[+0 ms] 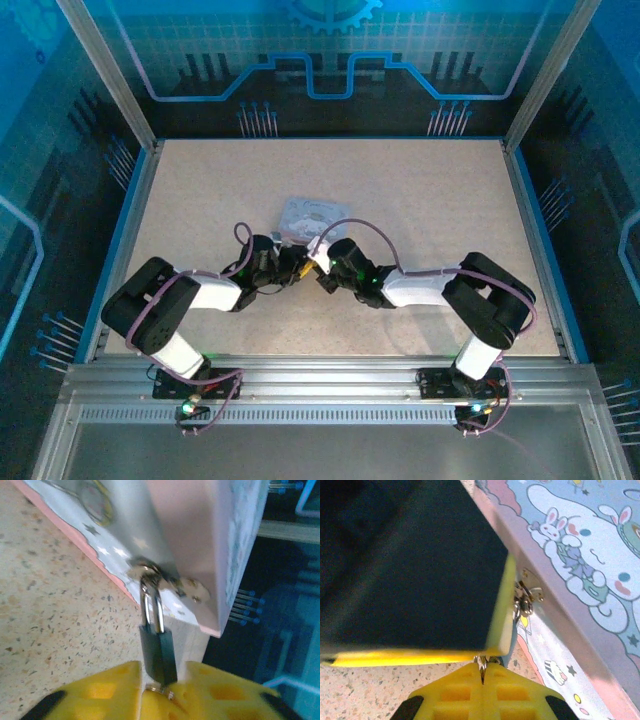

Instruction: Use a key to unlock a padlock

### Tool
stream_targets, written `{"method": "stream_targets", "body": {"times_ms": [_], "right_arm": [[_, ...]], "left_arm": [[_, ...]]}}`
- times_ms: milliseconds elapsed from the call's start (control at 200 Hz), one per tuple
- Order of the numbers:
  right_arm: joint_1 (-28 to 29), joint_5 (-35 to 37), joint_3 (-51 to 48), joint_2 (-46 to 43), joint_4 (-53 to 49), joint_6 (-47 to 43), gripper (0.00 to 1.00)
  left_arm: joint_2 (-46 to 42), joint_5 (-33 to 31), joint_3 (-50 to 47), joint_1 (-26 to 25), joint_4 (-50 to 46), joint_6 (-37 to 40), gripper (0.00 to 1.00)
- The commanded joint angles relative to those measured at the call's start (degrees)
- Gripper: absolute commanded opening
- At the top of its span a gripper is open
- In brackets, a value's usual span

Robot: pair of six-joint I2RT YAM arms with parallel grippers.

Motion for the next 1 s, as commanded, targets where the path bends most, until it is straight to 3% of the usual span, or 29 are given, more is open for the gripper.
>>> {"method": "stream_targets", "body": {"times_ms": [0,190,350,465,650,885,995], "right_arm": [[-2.4,-4.8,-1.4,0.4,0.8,4.6,0.0],[-6.5,-14.2,-1.0,-0.5,-2.4,13.3,0.0],[-9.5,-21.4,0.7,-1.6,-9.5,19.1,0.0],[-13.5,-28.8,1.7,-0.2,-12.7,24.6,0.0],[-15.3,-30.8,0.0,1.0,-12.4,26.7,0.0],[-16.7,-32.0,-1.2,1.2,-10.8,27.5,0.0],[-17.2,-32.2,-1.8,1.0,-9.9,28.0,0.0]], "left_arm": [[-2.8,1.0,1.1,-0.1,-3.0,3.6,0.45],[-11.2,0.8,1.4,3.5,-15.2,10.4,0.58],[-19.4,-1.4,6.9,7.8,-33.8,21.7,0.73],[-20.2,-1.0,13.2,12.5,-43.6,30.5,0.79],[-10.8,2.3,26.0,17.5,-52.1,43.6,0.85],[7.8,7.5,45.5,17.3,-59.6,57.6,0.87],[15.5,12.8,52.8,17.2,-63.4,60.4,0.86]]}}
